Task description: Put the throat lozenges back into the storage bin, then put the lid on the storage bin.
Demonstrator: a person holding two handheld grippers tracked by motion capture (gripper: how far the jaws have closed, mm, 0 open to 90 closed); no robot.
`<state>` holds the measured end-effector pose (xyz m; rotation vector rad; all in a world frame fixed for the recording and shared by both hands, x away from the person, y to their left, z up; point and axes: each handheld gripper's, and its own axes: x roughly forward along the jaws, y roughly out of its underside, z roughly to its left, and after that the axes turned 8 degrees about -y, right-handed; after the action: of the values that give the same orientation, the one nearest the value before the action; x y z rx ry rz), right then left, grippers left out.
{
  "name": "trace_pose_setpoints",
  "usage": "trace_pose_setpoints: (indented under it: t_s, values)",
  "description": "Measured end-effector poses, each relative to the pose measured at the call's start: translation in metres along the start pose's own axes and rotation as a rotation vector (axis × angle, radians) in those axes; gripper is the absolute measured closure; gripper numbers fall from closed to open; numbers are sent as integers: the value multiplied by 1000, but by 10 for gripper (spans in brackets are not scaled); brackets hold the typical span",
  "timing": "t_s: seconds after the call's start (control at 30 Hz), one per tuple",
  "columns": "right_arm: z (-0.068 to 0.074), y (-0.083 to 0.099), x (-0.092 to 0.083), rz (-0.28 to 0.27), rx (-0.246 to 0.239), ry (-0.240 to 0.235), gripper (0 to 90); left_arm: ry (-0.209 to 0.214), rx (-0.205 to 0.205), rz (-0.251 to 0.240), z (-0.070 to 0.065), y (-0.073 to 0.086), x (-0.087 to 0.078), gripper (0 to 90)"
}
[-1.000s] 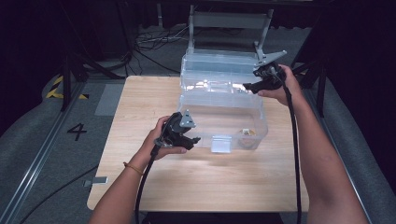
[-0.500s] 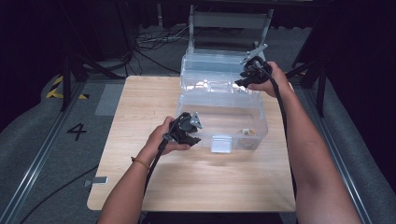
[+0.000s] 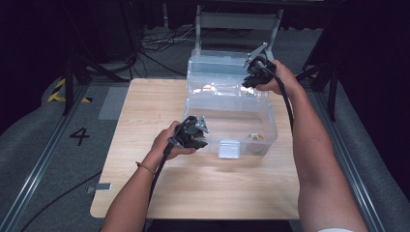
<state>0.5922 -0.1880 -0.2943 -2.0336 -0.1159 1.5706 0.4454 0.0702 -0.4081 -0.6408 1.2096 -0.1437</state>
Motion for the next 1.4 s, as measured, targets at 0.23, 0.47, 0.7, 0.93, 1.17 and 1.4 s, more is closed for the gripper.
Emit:
trace_pose_setpoints:
  t_s: [0.23,0.47,0.7,0.93,1.17,1.4]
  values:
    - [3,-8,-1,68,-69,-1,819,-3,-1,1,0,0,0,727]
    - [6,-13,-1,111,-102,3,840,-8,-16,-3,-1,0,0,725]
    - [10,-16,-3,130,-131,-3,859,-18,-20,-4,-2,0,0,718]
    - [16,-16,-7,129,-153,-13,869,-20,-21,-4,-2,0,1,715]
    - [24,-10,-15,83,-165,-32,872,-27,-23,-2,-3,0,0,708]
    - [37,-5,-21,68,-173,-19,872,-30,-27,3,-4,0,0,702]
